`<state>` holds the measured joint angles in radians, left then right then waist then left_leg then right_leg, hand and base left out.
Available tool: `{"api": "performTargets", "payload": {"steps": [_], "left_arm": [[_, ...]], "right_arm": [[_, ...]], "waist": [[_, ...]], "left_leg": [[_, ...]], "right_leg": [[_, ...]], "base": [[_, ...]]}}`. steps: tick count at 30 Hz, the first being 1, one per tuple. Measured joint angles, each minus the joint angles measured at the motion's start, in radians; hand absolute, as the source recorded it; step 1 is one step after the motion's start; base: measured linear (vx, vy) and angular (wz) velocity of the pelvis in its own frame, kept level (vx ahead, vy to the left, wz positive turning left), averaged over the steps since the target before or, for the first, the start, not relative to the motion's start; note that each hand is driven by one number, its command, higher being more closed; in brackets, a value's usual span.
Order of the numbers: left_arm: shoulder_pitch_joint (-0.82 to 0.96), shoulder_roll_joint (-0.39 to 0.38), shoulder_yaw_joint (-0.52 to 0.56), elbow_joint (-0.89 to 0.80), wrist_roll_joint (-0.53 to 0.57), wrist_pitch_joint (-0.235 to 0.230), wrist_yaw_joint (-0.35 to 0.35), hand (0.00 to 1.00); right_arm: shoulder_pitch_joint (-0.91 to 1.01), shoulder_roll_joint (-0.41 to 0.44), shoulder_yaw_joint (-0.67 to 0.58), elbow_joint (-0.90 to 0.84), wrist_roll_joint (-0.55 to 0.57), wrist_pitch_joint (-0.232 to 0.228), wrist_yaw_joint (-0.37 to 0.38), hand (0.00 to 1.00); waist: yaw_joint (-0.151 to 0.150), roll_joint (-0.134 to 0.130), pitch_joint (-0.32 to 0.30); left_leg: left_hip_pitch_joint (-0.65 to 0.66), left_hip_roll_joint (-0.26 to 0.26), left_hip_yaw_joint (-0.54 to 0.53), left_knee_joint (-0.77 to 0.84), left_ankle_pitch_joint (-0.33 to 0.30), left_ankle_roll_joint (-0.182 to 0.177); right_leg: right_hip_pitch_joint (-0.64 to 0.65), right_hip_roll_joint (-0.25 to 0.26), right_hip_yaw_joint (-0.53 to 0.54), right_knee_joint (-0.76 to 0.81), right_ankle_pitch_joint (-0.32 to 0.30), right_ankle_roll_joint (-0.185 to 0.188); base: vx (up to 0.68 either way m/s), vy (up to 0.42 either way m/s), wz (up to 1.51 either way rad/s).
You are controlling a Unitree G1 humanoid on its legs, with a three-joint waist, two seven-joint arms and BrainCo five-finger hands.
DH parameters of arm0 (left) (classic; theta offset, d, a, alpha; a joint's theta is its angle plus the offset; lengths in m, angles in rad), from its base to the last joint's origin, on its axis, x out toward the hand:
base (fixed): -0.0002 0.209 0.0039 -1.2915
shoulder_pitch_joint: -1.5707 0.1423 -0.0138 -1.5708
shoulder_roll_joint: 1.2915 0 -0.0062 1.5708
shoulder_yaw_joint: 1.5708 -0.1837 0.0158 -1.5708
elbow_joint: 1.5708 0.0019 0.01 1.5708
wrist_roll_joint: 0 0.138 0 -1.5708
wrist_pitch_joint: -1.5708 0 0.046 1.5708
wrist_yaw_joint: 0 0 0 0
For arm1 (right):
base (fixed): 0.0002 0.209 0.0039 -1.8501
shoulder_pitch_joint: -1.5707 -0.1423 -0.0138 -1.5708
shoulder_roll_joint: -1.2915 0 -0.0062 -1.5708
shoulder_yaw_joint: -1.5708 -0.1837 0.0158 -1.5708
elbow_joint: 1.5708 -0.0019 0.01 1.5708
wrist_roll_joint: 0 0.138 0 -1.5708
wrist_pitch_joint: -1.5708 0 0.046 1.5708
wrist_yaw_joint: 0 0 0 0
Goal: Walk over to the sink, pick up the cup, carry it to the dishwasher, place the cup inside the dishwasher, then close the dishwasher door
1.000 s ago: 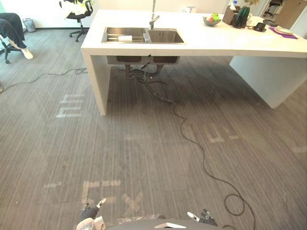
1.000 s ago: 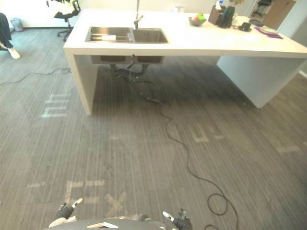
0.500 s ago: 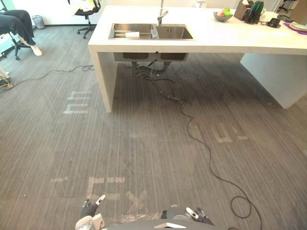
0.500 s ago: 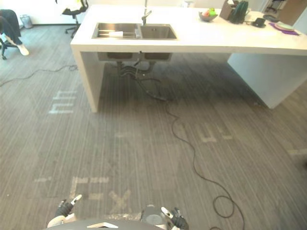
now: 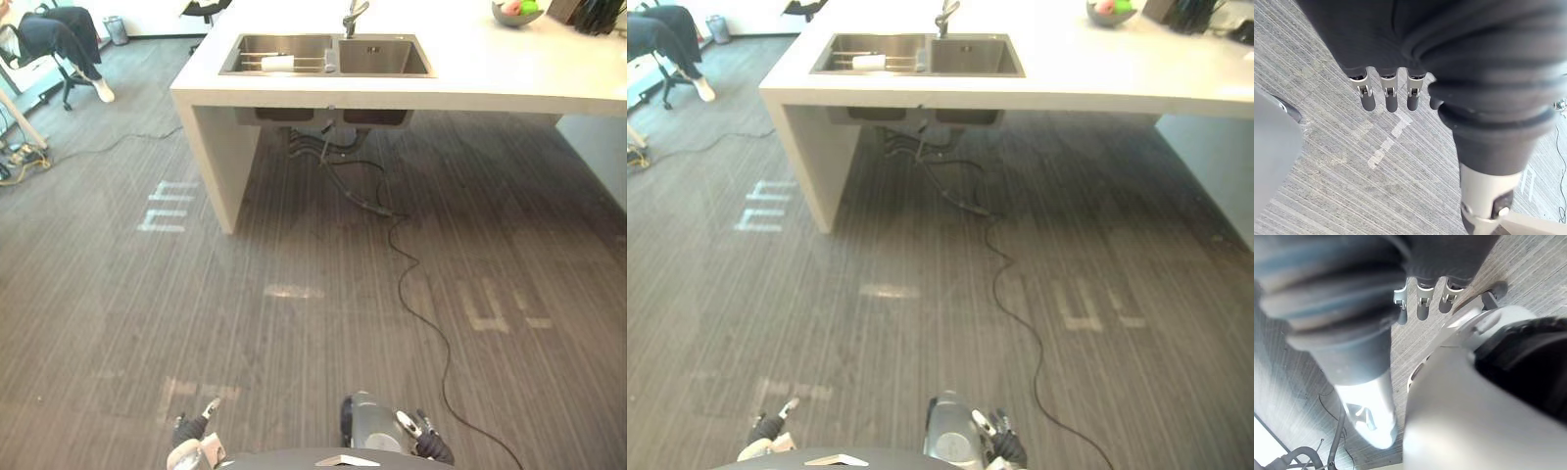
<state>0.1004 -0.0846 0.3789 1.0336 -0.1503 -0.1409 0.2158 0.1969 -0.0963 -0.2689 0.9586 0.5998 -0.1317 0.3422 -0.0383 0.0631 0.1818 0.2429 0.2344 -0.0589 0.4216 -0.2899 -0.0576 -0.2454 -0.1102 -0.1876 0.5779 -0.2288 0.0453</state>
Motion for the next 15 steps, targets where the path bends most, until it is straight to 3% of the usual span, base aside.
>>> {"api": "performTargets", "payload": {"steps": [1,2,3,4,6,8,10,11,12,13,14,15], "left_arm": [[0.003,0.000,0.011,0.009,0.005,-0.001,-0.002,0.00],[0.008,0.000,0.013,0.009,0.006,-0.005,-0.002,0.00],[0.017,0.002,0.019,0.003,0.008,-0.026,-0.003,0.00],[0.015,0.009,0.026,-0.009,0.008,-0.043,-0.004,0.00],[0.009,0.018,0.008,-0.032,0.018,-0.064,-0.005,0.00],[0.004,0.019,-0.032,-0.071,0.047,-0.083,-0.002,0.00],[0.001,0.027,-0.094,-0.145,0.085,-0.084,0.001,0.00],[0.003,0.027,-0.135,-0.220,0.112,-0.084,0.007,0.00],[0.008,0.038,-0.190,-0.290,0.120,-0.084,0.020,0.00],[0.007,0.047,-0.212,-0.318,0.126,-0.083,0.026,0.00],[-0.012,0.070,-0.262,-0.397,0.130,-0.084,0.047,0.00],[-0.036,0.080,-0.295,-0.459,0.133,-0.084,0.057,0.00]], "right_arm": [[-0.007,-0.002,-0.020,0.008,-0.001,0.029,-0.004,0.00],[-0.018,-0.006,-0.019,0.011,-0.002,0.036,-0.004,0.00],[-0.027,-0.012,-0.012,0.015,-0.012,0.049,-0.003,0.00],[-0.047,-0.014,-0.006,0.039,-0.016,0.053,-0.003,0.00],[-0.086,-0.016,0.017,0.074,-0.013,0.073,-0.006,0.00],[-0.136,-0.017,0.031,0.083,-0.006,0.096,-0.017,0.00],[-0.185,-0.017,0.030,0.077,0.002,0.114,-0.025,0.00],[-0.206,-0.021,0.030,0.074,0.003,0.125,-0.027,0.00],[-0.219,-0.019,0.042,0.078,0.006,0.139,-0.039,0.00],[-0.221,-0.014,0.069,0.077,0.011,0.148,-0.044,0.00],[-0.241,-0.024,0.105,0.076,0.020,0.166,-0.044,0.00],[-0.256,-0.034,0.110,0.076,0.024,0.175,-0.046,0.00]], "waist": [[-0.014,0.012,-0.008],[-0.013,0.018,-0.011],[-0.005,0.023,-0.010],[0.008,0.016,-0.006],[0.032,-0.003,0.004],[0.050,-0.011,0.009],[0.061,-0.031,0.026],[0.071,-0.029,0.030],[0.088,-0.022,0.038],[0.090,-0.031,0.040],[0.084,-0.041,0.034],[0.091,-0.024,0.045]], "left_leg": [[-0.079,0.014,-0.058,0.181,0.108,-0.047],[-0.124,0.027,-0.063,0.274,0.175,-0.065],[-0.210,0.054,-0.038,0.472,0.194,-0.064],[-0.282,0.057,-0.003,0.614,0.133,-0.036],[-0.360,0.010,0.059,0.663,0.054,-0.027],[-0.436,-0.047,0.157,0.551,-0.013,-0.002],[-0.490,-0.122,0.239,0.283,0.000,0.013],[-0.507,-0.145,0.246,0.039,0.106,0.018],[-0.471,-0.158,0.274,-0.033,0.267,0.092],[-0.470,-0.179,0.282,-0.030,0.241,0.091],[-0.499,-0.168,0.277,0.039,0.193,0.060],[-0.530,-0.155,0.266,0.114,0.159,0.071]], "right_leg": [[0.071,0.023,-0.027,-0.050,-0.022,-0.011],[0.110,0.040,-0.032,-0.086,-0.023,-0.017],[0.192,0.078,-0.034,-0.169,-0.013,-0.040],[0.285,0.103,-0.031,-0.247,-0.005,-0.053],[0.401,0.108,-0.021,-0.330,0.012,-0.048],[0.470,0.091,-0.004,-0.373,0.012,-0.045],[0.515,0.041,0.012,-0.388,-0.015,-0.006],[0.542,0.021,0.021,-0.390,-0.057,0.023],[0.586,0.017,0.055,-0.413,-0.088,0.032],[0.602,0.012,0.085,-0.425,-0.092,0.017],[0.606,0.058,0.136,-0.451,-0.064,-0.024],[0.626,0.081,0.140,-0.484,-0.031,-0.043]], "base": [[0.46,-0.279,0.23],[0.56,-0.280,0.23],[0.49,-0.175,0.01],[0.51,-0.147,-0.05],[0.47,-0.076,-0.19],[0.50,0.040,-0.43],[0.50,0.143,-0.41],[0.58,0.239,-0.45],[0.48,0.201,-0.32],[0.58,0.179,0.08],[0.37,0.073,0.32],[0.60,0.189,0.32]]}}
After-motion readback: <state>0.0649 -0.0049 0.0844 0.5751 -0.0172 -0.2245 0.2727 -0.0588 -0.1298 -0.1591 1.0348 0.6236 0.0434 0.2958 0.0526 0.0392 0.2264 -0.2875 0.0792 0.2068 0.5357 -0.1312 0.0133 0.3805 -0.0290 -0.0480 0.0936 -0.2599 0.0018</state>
